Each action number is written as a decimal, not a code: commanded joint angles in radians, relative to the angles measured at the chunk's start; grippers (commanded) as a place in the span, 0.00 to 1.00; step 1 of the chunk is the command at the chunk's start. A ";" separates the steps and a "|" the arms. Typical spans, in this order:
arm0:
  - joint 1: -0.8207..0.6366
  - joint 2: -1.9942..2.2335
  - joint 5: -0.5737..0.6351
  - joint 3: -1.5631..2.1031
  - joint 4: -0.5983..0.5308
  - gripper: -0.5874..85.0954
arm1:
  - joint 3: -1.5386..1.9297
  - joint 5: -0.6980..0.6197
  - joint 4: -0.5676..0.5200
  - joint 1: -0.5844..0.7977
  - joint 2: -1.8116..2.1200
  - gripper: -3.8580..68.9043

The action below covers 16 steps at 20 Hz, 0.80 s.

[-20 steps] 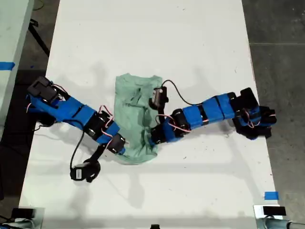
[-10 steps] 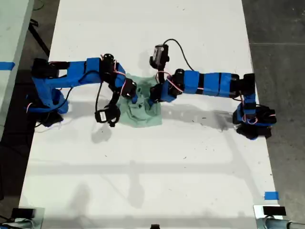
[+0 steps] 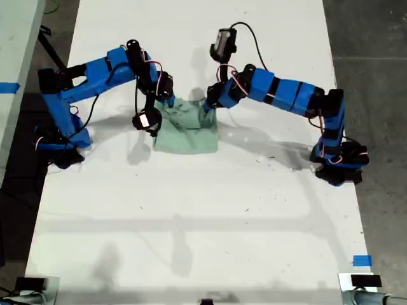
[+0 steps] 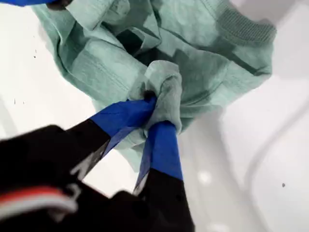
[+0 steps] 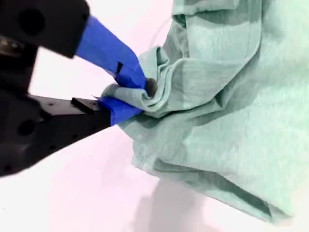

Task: Fold t-shirt

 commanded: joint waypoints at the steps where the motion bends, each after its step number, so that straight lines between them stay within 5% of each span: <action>1: -0.037 0.023 0.005 0.000 -0.029 0.01 | -0.054 -0.017 -0.040 0.041 0.092 0.03; 3: -0.048 -0.014 0.005 0.002 -0.054 0.01 | -0.054 -0.008 -0.061 0.057 0.064 0.03; 5: -0.069 -0.049 0.000 0.005 -0.067 0.15 | -0.052 0.025 -0.071 0.075 0.035 0.09; 6: -0.081 -0.064 0.000 0.006 -0.067 0.26 | -0.052 0.041 -0.071 0.087 0.018 0.33; 7: -0.095 -0.077 0.000 0.011 -0.069 0.32 | -0.052 0.038 -0.066 0.101 0.002 0.45; 10: -0.152 -0.063 -0.009 0.038 -0.061 0.41 | -0.049 0.040 -0.021 0.149 -0.021 0.40; 16: -0.272 0.339 -0.002 0.189 -0.041 0.41 | -0.051 -0.060 0.130 0.256 0.130 0.34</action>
